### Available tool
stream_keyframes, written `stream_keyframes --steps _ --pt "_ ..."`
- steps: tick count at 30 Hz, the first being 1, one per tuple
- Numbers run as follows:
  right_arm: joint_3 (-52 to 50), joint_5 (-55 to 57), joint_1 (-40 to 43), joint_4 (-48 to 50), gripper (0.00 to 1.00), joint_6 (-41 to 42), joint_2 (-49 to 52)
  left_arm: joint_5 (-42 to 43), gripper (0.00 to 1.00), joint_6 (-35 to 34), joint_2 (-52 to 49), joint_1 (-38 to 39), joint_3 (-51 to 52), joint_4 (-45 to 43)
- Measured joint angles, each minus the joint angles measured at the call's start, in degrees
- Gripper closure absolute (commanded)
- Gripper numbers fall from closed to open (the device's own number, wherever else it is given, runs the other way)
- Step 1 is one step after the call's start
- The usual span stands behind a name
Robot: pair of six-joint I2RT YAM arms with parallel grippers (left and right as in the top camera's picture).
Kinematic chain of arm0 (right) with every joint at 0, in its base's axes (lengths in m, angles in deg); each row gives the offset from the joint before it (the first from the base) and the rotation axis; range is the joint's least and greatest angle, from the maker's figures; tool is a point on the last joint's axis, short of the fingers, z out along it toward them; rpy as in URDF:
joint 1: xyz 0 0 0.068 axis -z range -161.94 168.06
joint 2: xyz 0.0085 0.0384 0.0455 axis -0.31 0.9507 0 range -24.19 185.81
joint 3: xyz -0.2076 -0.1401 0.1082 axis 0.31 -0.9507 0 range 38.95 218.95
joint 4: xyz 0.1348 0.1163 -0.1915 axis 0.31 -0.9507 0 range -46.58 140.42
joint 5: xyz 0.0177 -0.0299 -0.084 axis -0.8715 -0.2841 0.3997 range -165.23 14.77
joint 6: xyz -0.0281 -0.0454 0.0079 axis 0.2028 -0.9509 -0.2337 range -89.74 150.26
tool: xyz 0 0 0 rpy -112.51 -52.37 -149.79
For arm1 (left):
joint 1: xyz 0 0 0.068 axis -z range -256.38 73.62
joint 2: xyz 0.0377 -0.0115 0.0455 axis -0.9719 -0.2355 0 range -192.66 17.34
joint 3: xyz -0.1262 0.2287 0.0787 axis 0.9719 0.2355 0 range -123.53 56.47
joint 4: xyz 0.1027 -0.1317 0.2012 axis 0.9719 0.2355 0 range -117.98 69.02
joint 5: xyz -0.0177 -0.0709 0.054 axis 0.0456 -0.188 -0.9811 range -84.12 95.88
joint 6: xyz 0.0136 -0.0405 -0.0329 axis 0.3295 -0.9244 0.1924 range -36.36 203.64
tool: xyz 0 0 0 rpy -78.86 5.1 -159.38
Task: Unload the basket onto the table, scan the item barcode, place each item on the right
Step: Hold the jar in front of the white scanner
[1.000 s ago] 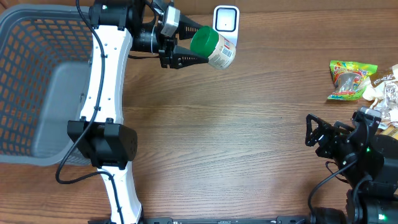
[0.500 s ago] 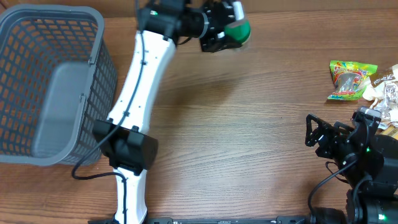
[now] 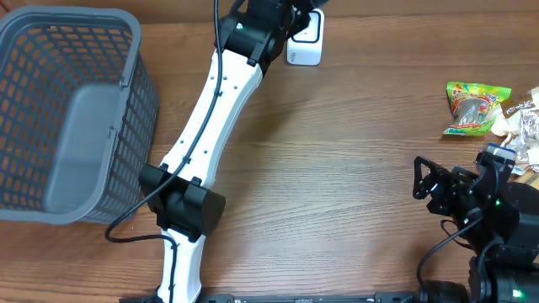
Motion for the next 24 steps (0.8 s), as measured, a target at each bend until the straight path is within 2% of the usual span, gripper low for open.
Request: stream_keyframes --steps 4,8,15,24 --pt "0.0 0.0 0.0 0.3 0.11 0.1 0.0 -6.8 0.96 4.4 -1.3 0.7 0.0 -1.6" --pt "0.0 0.0 0.0 0.5 0.11 0.0 0.0 -12.2 0.96 9.1 -4.3 2.5 0.0 -7.2" --pt "0.0 0.0 0.0 0.0 0.11 0.0 0.0 -23.7 0.96 21.7 -9.7 6.7 0.0 -12.3" --pt "0.0 -1.4 0.0 0.0 0.11 0.0 0.0 -28.0 0.96 31.4 -10.9 7.9 -0.1 -22.2"
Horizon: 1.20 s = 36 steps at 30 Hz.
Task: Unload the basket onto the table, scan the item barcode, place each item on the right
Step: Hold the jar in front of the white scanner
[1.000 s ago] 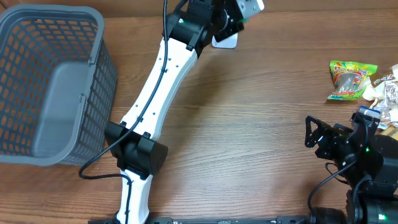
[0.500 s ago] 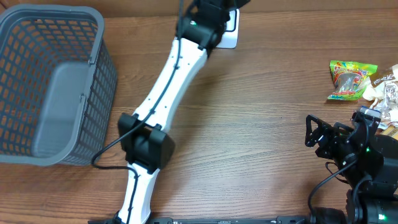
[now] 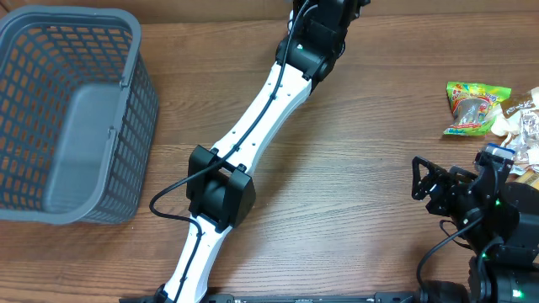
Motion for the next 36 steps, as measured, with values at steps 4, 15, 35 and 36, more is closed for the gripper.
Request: stream_keyframes --steps 4,15,35,36 --pt "0.0 -0.5 0.0 0.0 0.11 0.0 0.0 0.1 0.96 2.6 0.0 -0.1 0.0 0.4" --pt "0.0 -1.4 0.0 0.6 0.11 0.1 0.0 1.4 0.96 8.4 -4.3 -0.1 -0.1 -8.4" --pt "0.0 -1.4 0.0 1.0 0.11 1.2 0.0 1.8 0.96 16.3 -16.5 -0.5 -0.1 -20.5" --pt "0.0 -1.4 0.0 1.0 0.11 1.3 0.0 1.8 0.96 16.3 -16.5 -0.5 -0.1 -20.5"
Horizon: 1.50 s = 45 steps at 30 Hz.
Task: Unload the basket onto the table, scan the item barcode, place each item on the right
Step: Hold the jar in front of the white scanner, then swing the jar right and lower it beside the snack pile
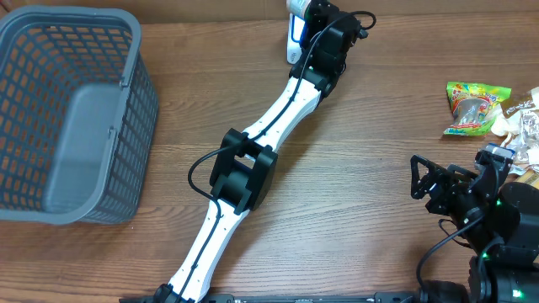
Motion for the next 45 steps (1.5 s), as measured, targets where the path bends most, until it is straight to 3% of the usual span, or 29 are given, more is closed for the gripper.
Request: stream_keyframes --steps 5,11,21,26,34,38,45 --pt "0.0 0.9 0.0 0.0 0.11 0.0 0.0 -0.3 0.96 -0.9 0.0 0.0 0.0 -3.5" --pt "3.1 4.6 0.0 -1.6 0.02 0.3 0.0 -0.3 0.96 -6.4 0.2 1.4 0.0 -1.7" --pt "18.0 15.3 0.0 -13.5 0.0 0.5 0.1 7.1 0.96 -25.9 10.9 9.5 0.0 27.7" --pt "27.4 22.9 0.0 -20.5 0.0 2.6 -0.1 18.9 0.95 -35.9 20.0 13.9 0.0 41.2" --pt "36.9 30.6 0.0 -25.6 0.0 4.4 -5.1 47.5 0.96 -46.5 24.0 14.2 -0.5 51.0" --pt "38.8 32.0 0.0 -25.7 0.0 4.6 -9.6 58.2 0.96 -49.2 23.3 13.9 -0.5 52.0" --pt "39.3 32.9 0.0 -27.6 0.0 4.7 -11.0 66.3 0.96 -50.8 20.0 17.1 -0.6 51.2"
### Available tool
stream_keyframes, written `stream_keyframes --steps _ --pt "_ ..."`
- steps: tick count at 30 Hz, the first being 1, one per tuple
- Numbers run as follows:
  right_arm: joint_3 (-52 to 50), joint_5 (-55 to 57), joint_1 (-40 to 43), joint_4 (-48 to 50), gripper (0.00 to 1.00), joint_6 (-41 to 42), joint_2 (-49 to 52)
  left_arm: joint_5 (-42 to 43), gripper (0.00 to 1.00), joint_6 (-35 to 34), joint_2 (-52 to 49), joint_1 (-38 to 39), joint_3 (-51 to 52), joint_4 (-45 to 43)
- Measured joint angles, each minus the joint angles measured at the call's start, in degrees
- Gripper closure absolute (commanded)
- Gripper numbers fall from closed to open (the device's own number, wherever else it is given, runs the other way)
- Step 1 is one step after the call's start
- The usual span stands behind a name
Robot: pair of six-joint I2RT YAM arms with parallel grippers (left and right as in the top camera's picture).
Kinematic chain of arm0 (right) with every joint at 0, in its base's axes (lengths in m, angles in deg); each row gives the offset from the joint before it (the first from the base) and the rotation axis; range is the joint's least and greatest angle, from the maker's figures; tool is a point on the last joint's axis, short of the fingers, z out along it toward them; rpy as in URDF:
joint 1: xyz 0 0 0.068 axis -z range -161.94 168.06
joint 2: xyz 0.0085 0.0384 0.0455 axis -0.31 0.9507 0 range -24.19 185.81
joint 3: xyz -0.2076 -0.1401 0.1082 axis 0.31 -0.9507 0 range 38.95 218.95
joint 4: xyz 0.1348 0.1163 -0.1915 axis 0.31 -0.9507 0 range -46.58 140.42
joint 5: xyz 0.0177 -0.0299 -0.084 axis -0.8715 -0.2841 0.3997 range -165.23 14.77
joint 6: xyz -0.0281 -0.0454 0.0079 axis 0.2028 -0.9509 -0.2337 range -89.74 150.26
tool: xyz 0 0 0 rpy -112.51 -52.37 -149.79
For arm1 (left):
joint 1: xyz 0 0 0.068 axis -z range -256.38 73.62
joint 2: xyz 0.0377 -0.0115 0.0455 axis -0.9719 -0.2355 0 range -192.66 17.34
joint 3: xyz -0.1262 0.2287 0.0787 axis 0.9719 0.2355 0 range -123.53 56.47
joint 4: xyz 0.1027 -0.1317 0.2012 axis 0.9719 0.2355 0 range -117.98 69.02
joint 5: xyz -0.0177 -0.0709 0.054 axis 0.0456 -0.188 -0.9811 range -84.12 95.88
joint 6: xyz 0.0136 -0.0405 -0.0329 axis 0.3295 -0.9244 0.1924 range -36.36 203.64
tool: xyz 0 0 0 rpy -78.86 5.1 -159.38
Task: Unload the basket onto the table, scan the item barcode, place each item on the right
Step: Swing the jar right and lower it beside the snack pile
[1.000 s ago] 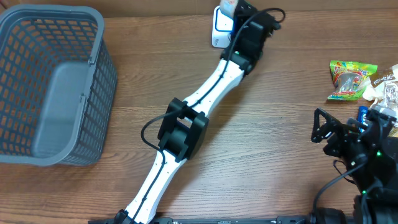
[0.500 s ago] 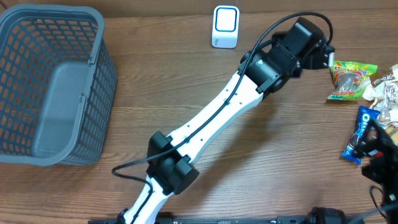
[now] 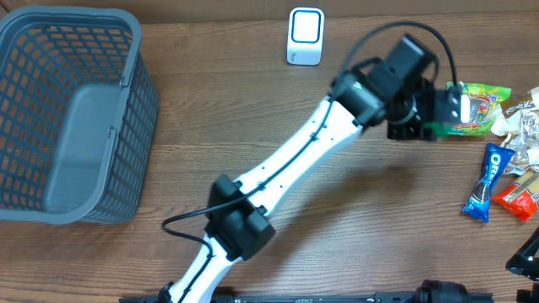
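A green snack packet point(image 3: 480, 103) lies at the right of the wooden table point(image 3: 337, 219). My left arm reaches across from the bottom left, and my left gripper point(image 3: 445, 114) sits over the packet's left end. Its fingers look spread, with nothing lifted between them. The white barcode scanner point(image 3: 305, 36) stands at the far edge, well left of the gripper. Only a black piece of my right arm point(image 3: 527, 252) shows at the lower right corner, and its fingers are out of view.
A grey mesh basket point(image 3: 72, 118) fills the far left. At the right edge lie a blue biscuit packet point(image 3: 487, 181), a red wrapper point(image 3: 515, 195) and crinkled silver wrappers point(image 3: 524, 126), all close below and beside the green packet.
My left gripper was by the scanner at the far edge and is now at the green packet on the right. My right arm has drawn back to the corner, uncovering the blue and red packets.
My left gripper was at the scanner at the far edge in all three earlier moments, while the arm's elbow stood further right each time. My right arm sat still at the lower right. Now the left gripper is at the green packet and the right arm is withdrawn.
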Motion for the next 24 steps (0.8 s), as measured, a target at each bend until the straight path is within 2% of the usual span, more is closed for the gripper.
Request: stream_keyframes --steps 4,10,19,24 --pt "0.0 0.4 0.0 0.2 0.0 0.0 0.0 1.0 0.95 -0.6 -3.9 3.8 0.0 -3.1" --pt "0.0 0.5 0.0 -0.3 0.0 0.0 0.0 -2.3 0.96 -2.1 -9.2 7.6 0.0 -5.6" --pt "0.0 0.6 0.0 -0.8 0.0 0.0 0.0 -10.3 0.96 -4.9 -12.8 4.9 0.1 -9.2" --pt "0.0 0.6 0.0 -0.8 0.0 0.0 0.0 -11.1 0.95 -5.6 -12.8 2.1 0.1 -10.3"
